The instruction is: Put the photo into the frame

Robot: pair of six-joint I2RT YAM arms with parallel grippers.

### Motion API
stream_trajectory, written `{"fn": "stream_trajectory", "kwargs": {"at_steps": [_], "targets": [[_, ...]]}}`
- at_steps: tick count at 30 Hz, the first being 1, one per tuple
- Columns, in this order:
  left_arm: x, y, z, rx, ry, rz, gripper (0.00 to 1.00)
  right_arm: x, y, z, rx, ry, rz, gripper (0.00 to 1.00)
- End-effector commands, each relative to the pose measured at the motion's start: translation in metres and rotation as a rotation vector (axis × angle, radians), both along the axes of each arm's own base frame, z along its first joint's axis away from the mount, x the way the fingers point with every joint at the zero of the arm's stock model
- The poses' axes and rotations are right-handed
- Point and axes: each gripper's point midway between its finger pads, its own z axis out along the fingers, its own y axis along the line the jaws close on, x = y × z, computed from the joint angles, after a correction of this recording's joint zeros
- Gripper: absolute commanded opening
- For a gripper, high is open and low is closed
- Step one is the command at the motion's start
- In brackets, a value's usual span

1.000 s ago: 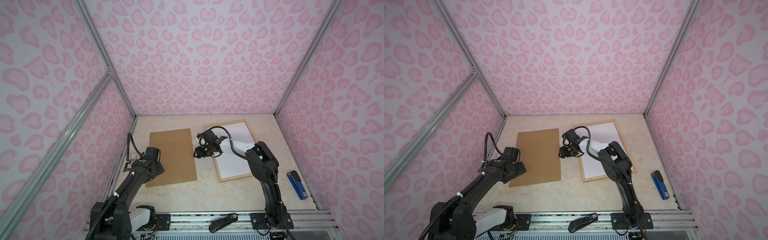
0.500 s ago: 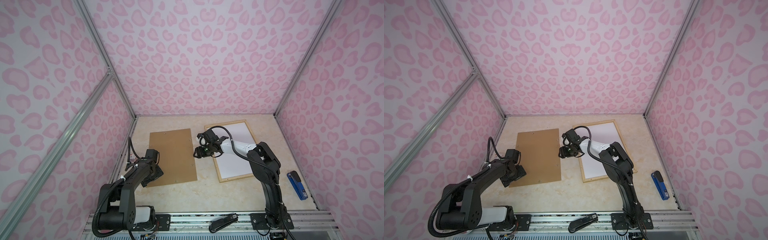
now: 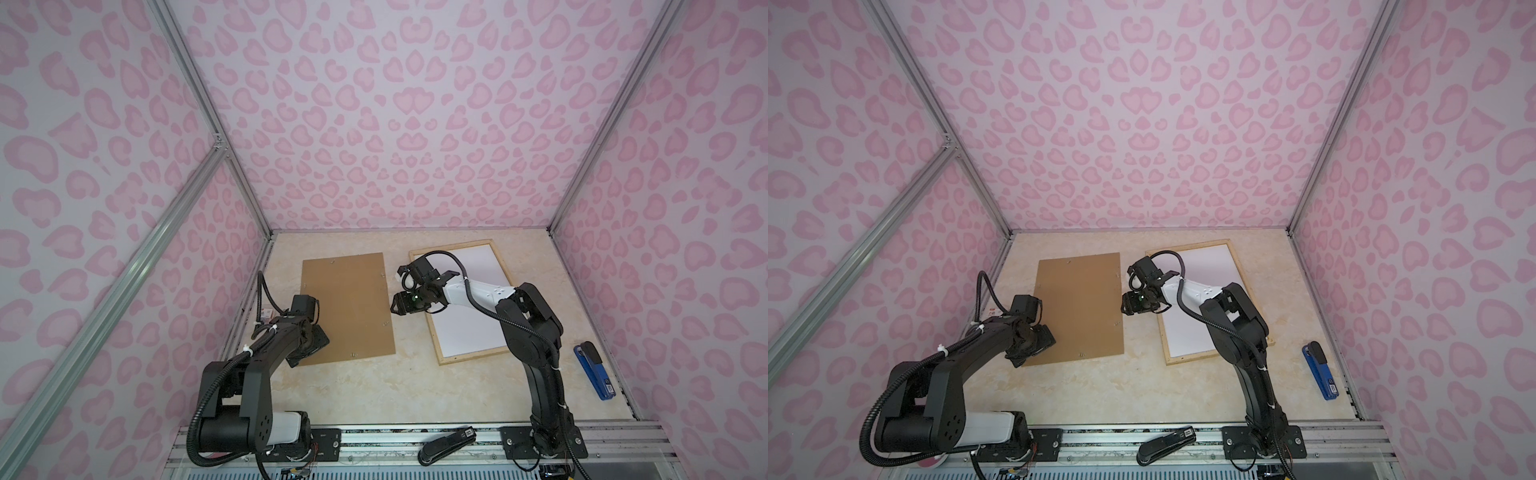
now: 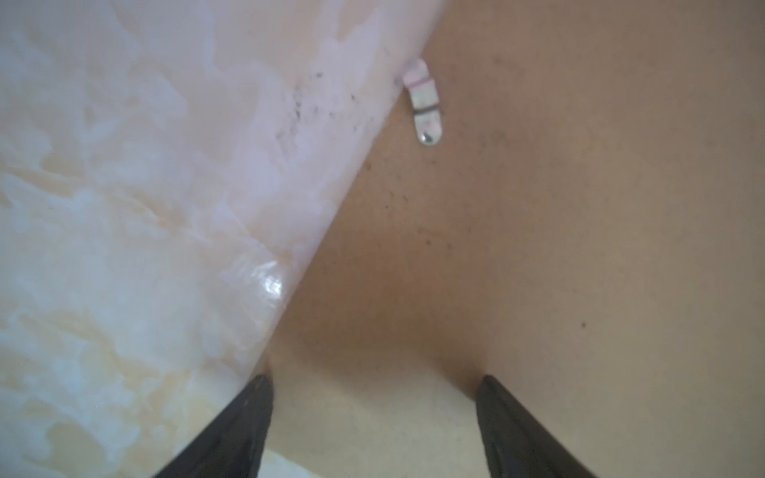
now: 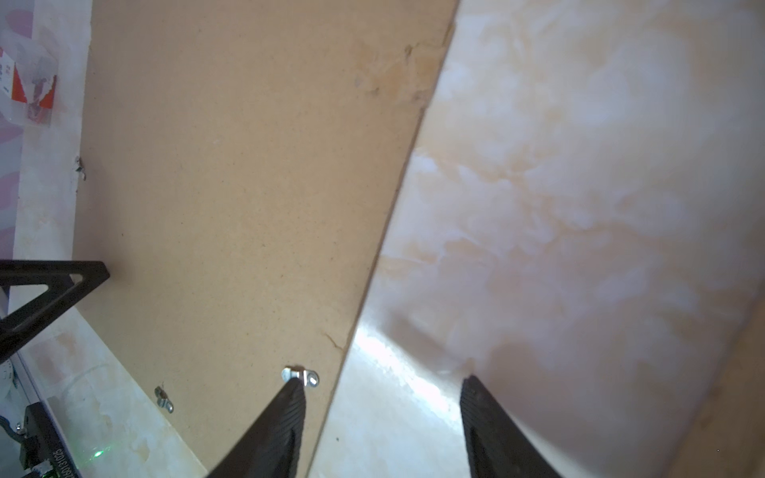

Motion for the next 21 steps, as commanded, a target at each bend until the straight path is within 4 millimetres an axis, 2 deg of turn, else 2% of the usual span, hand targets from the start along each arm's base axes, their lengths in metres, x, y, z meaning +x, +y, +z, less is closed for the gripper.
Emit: {"fn": "stream_trajectory", "kwargs": {"at_steps": [1,6,8,12,15,21], "targets": [[-0.002,-0.013,0.001,-0.063,0.006,-0.024,0.79,0.004,-0.006,-0.004,-0.025,0.006,-0.002,0.61],[0.003,-0.031,-0.001,-0.072,0.008,-0.074,0.78,0.012,-0.014,-0.001,-0.036,0.004,-0.011,0.61],[0.005,-0.031,-0.001,-0.033,0.020,-0.081,0.78,0.014,-0.017,0.001,-0.041,-0.001,-0.014,0.61],[0.009,-0.006,0.013,0.111,0.023,-0.071,0.80,0.012,-0.019,0.003,-0.045,-0.004,-0.014,0.61],[0.008,0.016,0.016,0.153,0.040,-0.023,0.82,0.009,-0.020,0.003,-0.041,-0.001,-0.016,0.61],[0.031,0.024,0.020,0.114,-0.008,0.012,0.82,0.008,-0.021,0.006,-0.039,-0.006,-0.016,0.61]]}}
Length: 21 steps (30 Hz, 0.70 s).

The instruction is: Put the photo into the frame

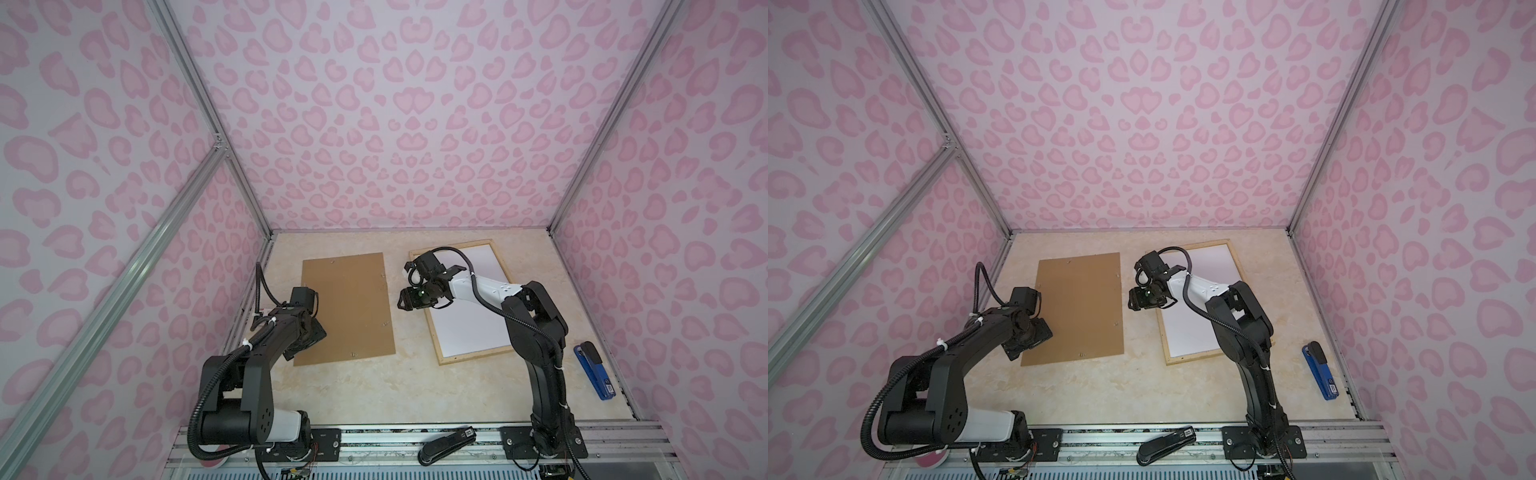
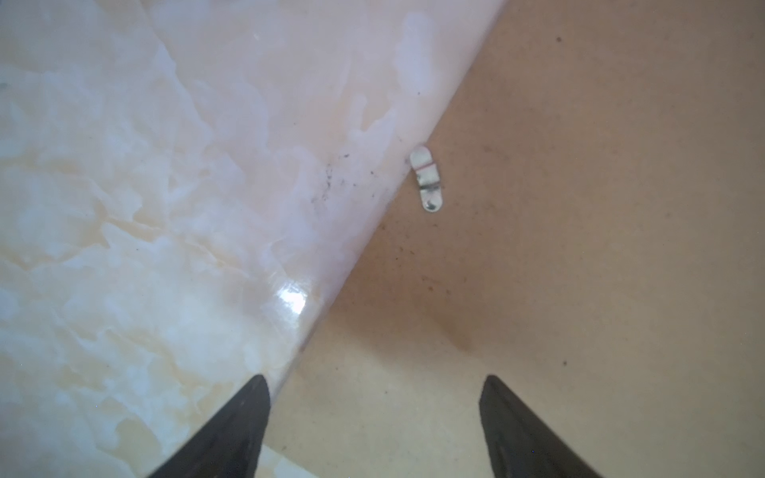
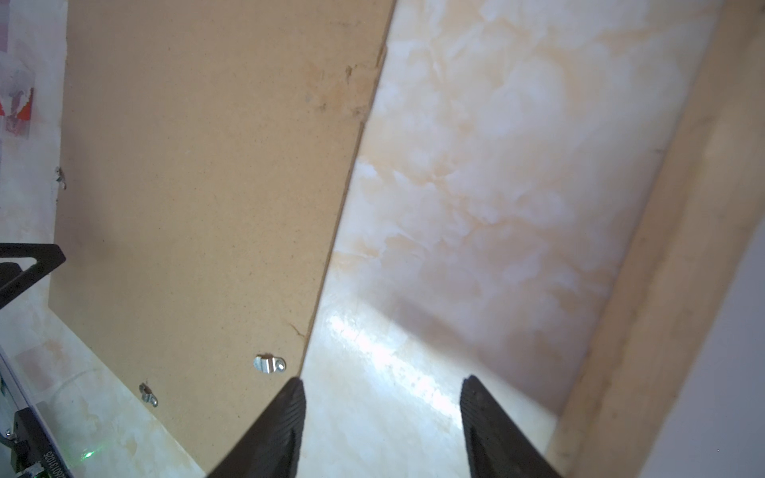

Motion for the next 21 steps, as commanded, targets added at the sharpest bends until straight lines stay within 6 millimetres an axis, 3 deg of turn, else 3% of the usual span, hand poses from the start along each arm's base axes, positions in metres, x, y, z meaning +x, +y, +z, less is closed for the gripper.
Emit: {"fn": "stream_trajectory", "kwargs": {"at_steps": [1,8,14,21], "targets": [[0.014,0.006,0.002,0.017,-0.003,-0.012,0.82,0.001,-0.002,0.002,-0.012,-0.015,-0.001,0.61],[0.017,0.012,-0.018,0.014,0.063,0.004,0.82,0.000,-0.003,0.003,-0.010,-0.015,-0.005,0.61],[0.018,-0.007,-0.042,-0.108,0.089,-0.025,0.78,-0.001,-0.006,0.002,-0.023,-0.016,-0.006,0.61],[0.007,-0.019,-0.032,-0.147,0.053,-0.043,0.80,0.003,-0.003,-0.002,-0.027,-0.005,-0.005,0.61]]}}
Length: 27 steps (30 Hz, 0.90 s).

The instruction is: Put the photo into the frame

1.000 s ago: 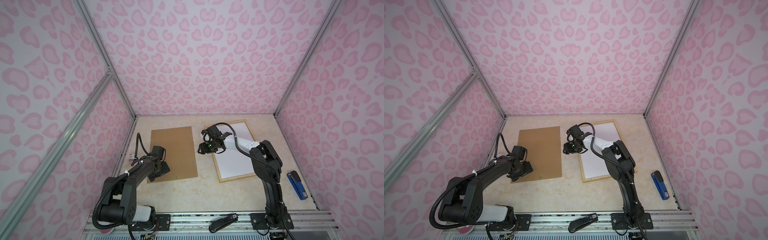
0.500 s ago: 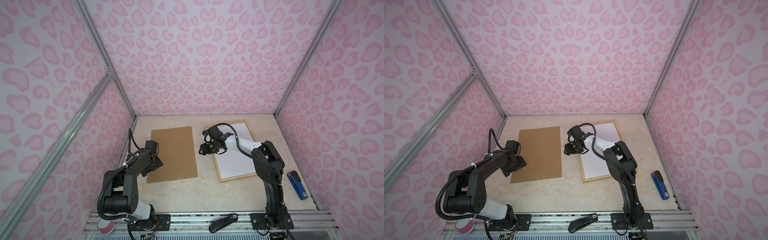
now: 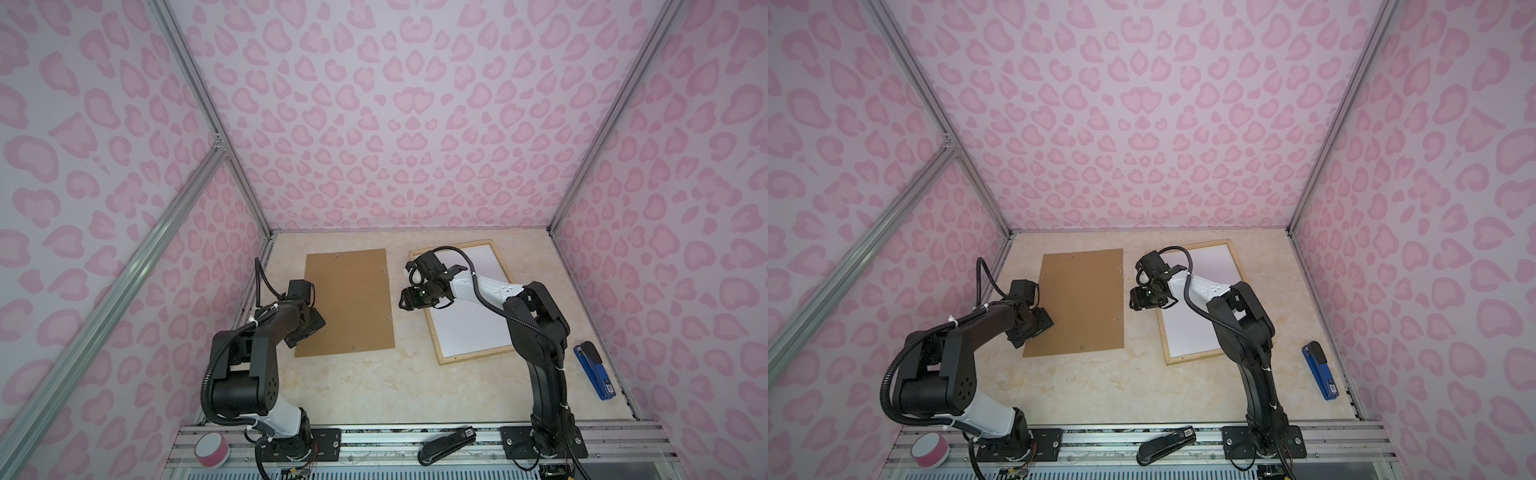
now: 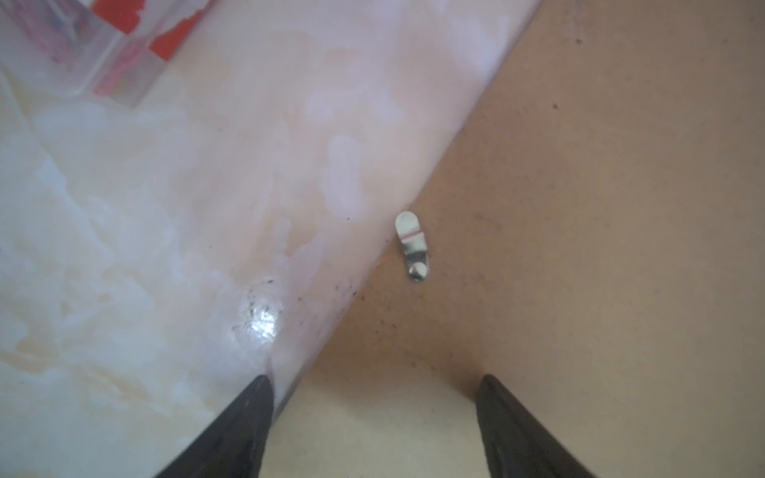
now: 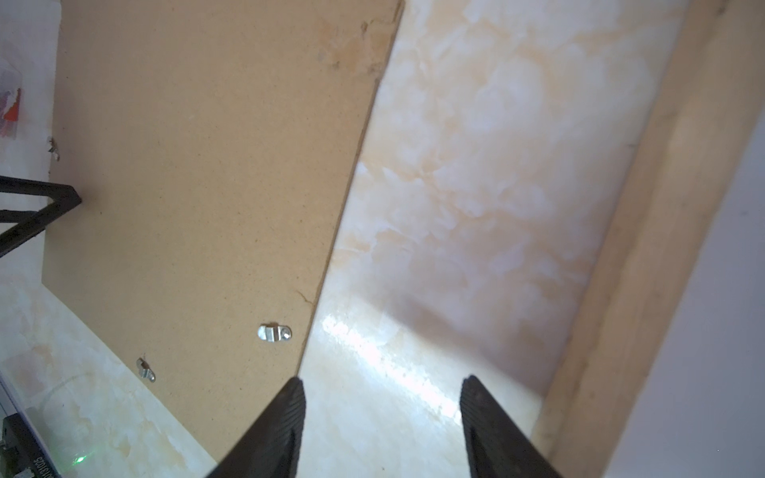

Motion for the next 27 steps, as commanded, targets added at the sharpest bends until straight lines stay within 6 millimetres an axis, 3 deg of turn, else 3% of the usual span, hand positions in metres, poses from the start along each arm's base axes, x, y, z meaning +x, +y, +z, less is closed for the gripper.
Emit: {"fn": "stream_trajectory", "kwargs": {"at_steps": [1,11,21,27], "targets": [[-0.032,-0.019,-0.010,-0.083,0.105,-0.041,0.80,0.002,0.001,-0.006,-0.008,0.009,0.008,0.61],[-0.035,-0.037,-0.004,-0.070,0.098,-0.116,0.76,0.006,0.001,-0.002,-0.022,0.010,0.020,0.61],[-0.041,-0.082,-0.002,-0.171,0.056,-0.212,0.76,0.007,0.004,-0.009,-0.015,0.030,0.021,0.61],[-0.061,-0.065,-0.010,-0.090,0.102,-0.171,0.76,0.007,0.002,-0.015,-0.034,0.036,0.016,0.59]]}}
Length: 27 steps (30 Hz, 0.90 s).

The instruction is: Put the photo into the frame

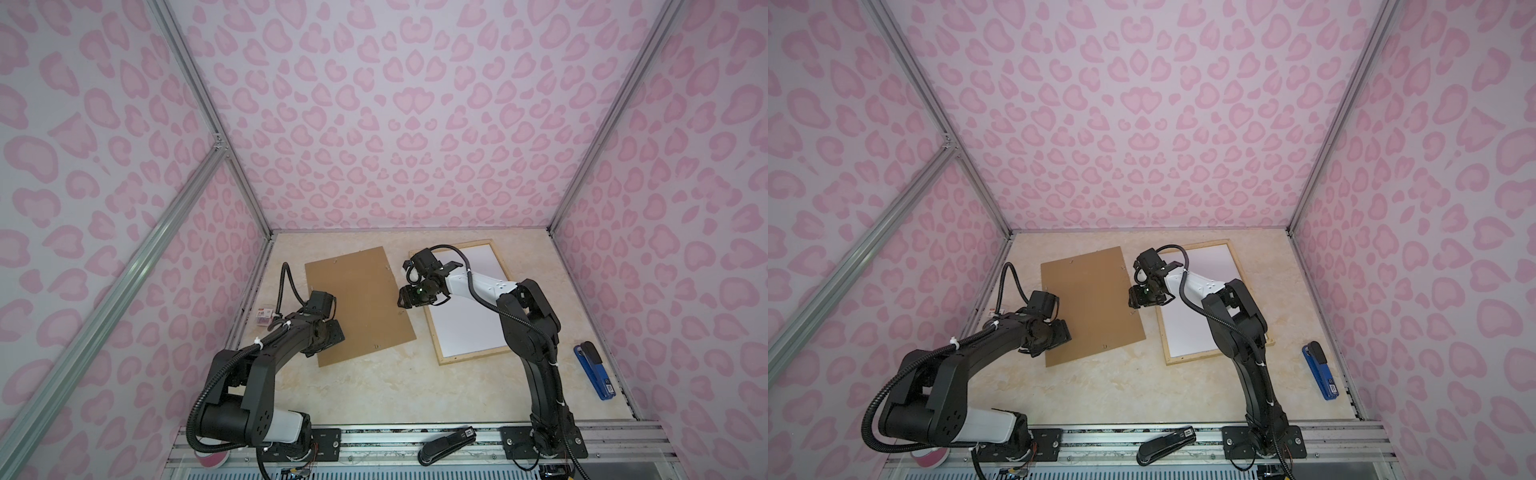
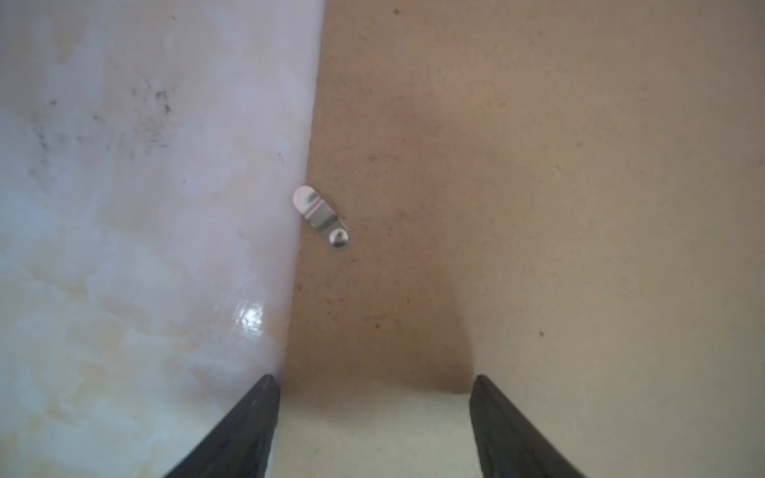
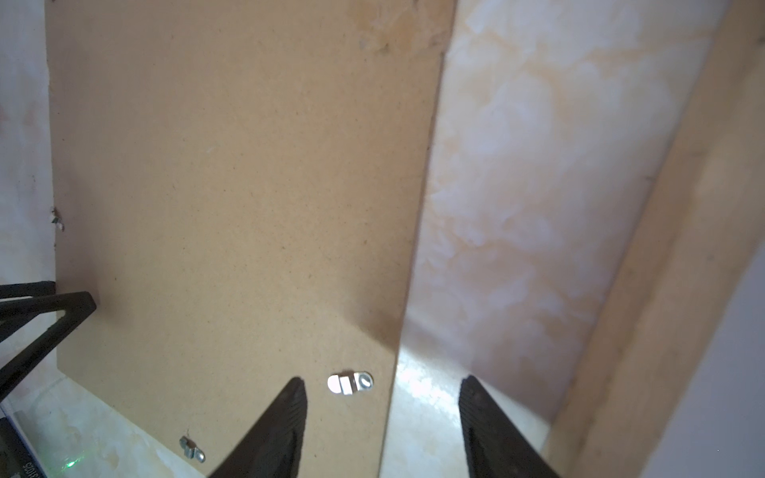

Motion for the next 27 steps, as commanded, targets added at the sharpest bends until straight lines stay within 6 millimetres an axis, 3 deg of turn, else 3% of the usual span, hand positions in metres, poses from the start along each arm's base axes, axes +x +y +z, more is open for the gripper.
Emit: {"fn": "stream_trajectory", "kwargs": {"at_steps": [1,14,20,27], "targets": [[-0.033,0.004,-0.014,-0.001,0.117,0.037,0.76,-0.003,-0.001,-0.007,-0.014,0.017,0.002,0.59],[-0.051,0.012,-0.011,0.028,0.133,0.062,0.75,-0.015,0.009,-0.013,-0.035,0.028,0.027,0.56],[-0.052,-0.005,-0.013,-0.045,0.140,0.001,0.73,-0.014,0.010,-0.020,-0.042,0.037,0.017,0.56],[-0.043,-0.030,-0.001,-0.146,0.096,-0.082,0.72,-0.019,0.012,-0.027,-0.028,0.059,0.015,0.56]]}}
